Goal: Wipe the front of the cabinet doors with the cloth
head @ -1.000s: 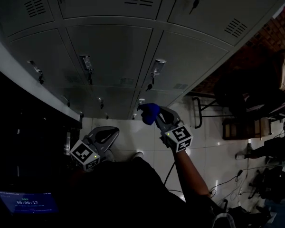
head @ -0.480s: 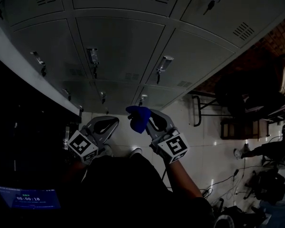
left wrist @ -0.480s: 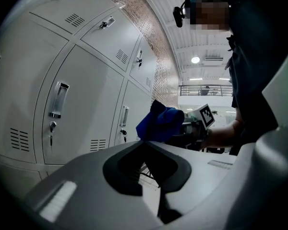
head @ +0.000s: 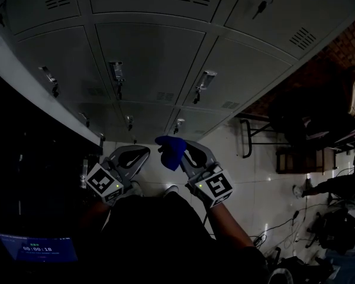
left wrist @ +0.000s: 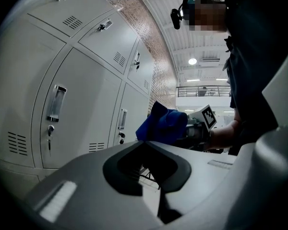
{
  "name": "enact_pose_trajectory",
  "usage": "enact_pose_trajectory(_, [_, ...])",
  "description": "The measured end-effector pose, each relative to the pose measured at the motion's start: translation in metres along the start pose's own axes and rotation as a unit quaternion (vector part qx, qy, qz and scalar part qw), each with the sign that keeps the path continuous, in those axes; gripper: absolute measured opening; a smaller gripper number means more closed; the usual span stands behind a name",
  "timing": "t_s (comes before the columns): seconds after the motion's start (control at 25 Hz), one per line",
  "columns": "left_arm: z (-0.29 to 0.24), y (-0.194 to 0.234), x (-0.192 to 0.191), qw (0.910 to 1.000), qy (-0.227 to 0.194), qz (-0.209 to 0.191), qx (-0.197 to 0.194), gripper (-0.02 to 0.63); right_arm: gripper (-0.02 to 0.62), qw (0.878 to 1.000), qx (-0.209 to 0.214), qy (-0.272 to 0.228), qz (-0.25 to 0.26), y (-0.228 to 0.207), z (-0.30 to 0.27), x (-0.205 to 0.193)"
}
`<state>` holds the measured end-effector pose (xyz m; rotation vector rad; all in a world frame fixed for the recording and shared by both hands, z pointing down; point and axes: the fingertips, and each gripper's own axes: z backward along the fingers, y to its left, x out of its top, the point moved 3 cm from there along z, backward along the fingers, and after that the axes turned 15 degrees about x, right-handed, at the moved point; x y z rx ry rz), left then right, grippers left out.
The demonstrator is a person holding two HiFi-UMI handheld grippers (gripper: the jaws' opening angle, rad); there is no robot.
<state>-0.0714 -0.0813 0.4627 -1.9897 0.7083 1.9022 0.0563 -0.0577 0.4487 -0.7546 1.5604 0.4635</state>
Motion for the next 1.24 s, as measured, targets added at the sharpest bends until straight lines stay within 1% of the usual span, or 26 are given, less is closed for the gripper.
enact_pose_trajectory(0.2, [0.001,0.000,-0.002,1.0000,0.007,0.003,-0.002,0.000,0.069,1.000,0.006,0.003,0.012,0.002,-0.001,-0.001])
enact_pose_trajectory(0.28, [0.002,0.001,-0.004,1.0000,0.010,0.001,0.000,0.000,0.069,1.000,0.010,0.006,0.005,0.004,-0.003,0.000])
enact_pose_trajectory(0.48, [-0.001,0.002,-0.003,1.0000,0.003,-0.001,0.001,0.000,0.069,1.000,0.018,0.005,0.012,0.002,-0.005,-0.006])
enact_pose_trajectory(0.68, [-0.001,-0.001,-0.004,0.9999,0.007,0.008,0.001,0.000,0.069,1.000,0.019,0.004,0.003,0.005,-0.004,-0.003])
enact_pose_trajectory(0.96, [-0.004,-0.002,-0.006,0.9999,0.010,0.007,-0.002,0.000,0.069,1.000,0.020,0.005,0.006,0.002,-0.006,-0.007])
enact_pose_trajectory(1.24, [-0.003,-0.004,-0.013,0.9998,0.020,0.008,-0.001,0.000,0.069,1.000,0.016,0.007,-0.007,0.003,-0.003,-0.009])
